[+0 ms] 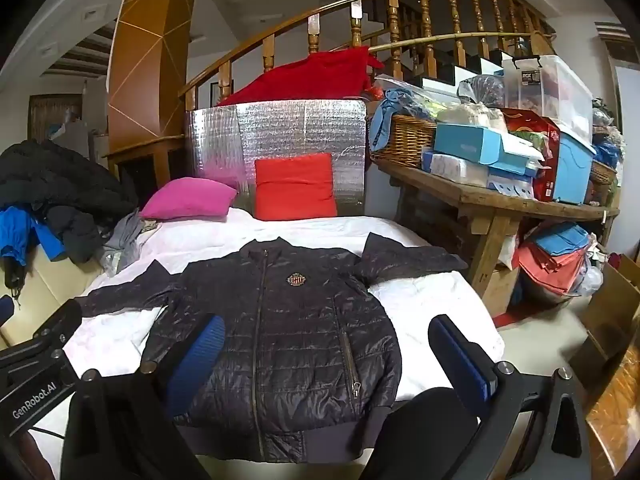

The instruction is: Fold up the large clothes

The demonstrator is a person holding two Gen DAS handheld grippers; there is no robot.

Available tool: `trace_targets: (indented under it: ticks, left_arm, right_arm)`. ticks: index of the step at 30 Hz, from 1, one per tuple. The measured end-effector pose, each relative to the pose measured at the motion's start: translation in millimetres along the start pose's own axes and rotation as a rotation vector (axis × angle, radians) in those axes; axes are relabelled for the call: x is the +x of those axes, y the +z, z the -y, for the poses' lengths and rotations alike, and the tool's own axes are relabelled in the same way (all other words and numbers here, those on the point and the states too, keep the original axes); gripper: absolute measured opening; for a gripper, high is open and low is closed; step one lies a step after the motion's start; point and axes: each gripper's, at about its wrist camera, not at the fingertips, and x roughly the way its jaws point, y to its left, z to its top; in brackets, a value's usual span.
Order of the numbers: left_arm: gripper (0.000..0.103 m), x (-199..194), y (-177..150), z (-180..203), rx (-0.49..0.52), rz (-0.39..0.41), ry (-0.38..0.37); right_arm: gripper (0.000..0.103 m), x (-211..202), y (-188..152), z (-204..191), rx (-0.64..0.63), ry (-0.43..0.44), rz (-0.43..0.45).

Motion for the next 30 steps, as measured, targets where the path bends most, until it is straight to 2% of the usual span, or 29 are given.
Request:
trace_targets:
  ticks: [30]
  left_arm:
    - [0.103,12,0,4,0.005,-0.034,0.017]
  right_arm:
    - [0.103,4,-3,0,-0.013,-0.003,-0.009]
